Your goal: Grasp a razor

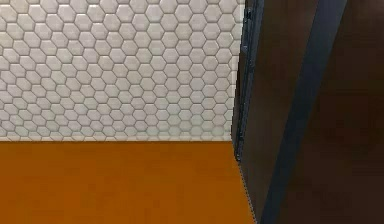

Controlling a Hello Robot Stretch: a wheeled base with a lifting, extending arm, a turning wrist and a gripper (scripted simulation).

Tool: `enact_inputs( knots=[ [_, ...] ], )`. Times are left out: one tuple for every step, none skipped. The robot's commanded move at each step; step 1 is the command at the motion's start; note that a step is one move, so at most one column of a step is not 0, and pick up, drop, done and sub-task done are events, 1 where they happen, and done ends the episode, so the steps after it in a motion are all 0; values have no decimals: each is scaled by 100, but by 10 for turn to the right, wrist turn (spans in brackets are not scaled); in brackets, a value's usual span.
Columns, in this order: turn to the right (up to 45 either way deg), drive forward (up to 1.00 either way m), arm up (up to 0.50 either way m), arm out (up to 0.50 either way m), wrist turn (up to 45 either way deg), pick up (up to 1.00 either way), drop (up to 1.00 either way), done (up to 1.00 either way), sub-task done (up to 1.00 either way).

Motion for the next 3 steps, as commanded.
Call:
enact_inputs(
  knots=[
    [0,0,0,16,0,0,0,0,0],
    [0,0,0,0,450,0,0,0,0],
    [0,0,0,0,450,0,0,0,0]
  ],
)
